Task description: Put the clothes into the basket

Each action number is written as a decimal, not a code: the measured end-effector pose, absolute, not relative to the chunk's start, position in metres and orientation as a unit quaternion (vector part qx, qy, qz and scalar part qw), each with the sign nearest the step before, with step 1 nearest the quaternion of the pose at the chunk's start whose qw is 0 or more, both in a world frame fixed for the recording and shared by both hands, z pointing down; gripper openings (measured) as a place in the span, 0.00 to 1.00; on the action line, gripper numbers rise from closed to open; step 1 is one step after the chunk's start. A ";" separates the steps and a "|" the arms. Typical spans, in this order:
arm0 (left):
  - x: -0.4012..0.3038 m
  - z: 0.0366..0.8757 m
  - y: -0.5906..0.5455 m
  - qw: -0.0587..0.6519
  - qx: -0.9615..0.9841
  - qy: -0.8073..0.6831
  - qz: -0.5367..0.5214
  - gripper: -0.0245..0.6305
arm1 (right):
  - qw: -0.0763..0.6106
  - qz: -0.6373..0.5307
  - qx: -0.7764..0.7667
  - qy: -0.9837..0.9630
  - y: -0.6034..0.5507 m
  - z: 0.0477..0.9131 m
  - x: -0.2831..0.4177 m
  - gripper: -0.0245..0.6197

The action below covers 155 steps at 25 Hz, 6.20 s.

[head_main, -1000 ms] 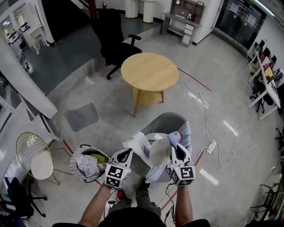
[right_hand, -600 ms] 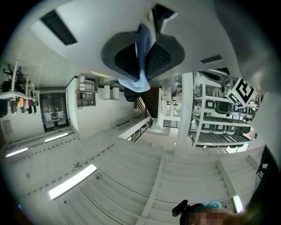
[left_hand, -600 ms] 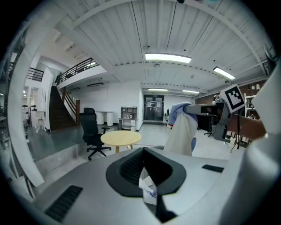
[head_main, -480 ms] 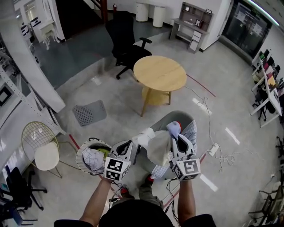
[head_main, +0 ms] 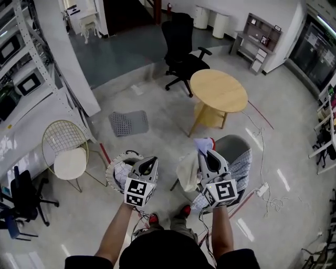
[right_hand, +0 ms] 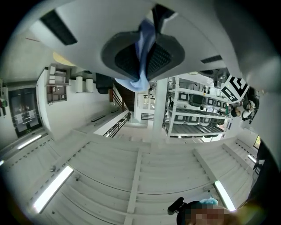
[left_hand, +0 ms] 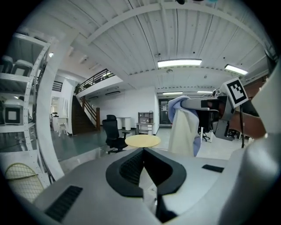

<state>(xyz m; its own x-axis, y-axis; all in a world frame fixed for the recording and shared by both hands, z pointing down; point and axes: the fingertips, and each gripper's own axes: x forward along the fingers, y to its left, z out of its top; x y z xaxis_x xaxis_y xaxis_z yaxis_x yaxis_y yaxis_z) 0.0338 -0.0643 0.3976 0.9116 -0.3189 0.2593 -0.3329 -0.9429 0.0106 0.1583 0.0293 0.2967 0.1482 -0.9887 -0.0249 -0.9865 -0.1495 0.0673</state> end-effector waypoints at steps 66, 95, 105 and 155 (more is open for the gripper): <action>-0.293 0.469 -0.214 0.119 0.872 -0.454 0.141 0.05 | 0.048 0.054 0.531 -0.844 -0.233 0.400 -0.134 0.10; -0.269 0.667 -0.180 0.232 0.829 -0.460 0.216 0.05 | 0.160 0.265 0.531 -0.789 -0.204 0.718 -0.096 0.11; -0.269 0.714 -0.163 0.256 0.817 -0.461 0.235 0.05 | 0.182 0.294 0.529 -0.775 -0.190 0.788 -0.094 0.11; -0.267 0.772 -0.128 0.299 0.785 -0.481 0.253 0.05 | 0.291 0.376 0.467 -0.746 -0.159 0.907 -0.086 0.43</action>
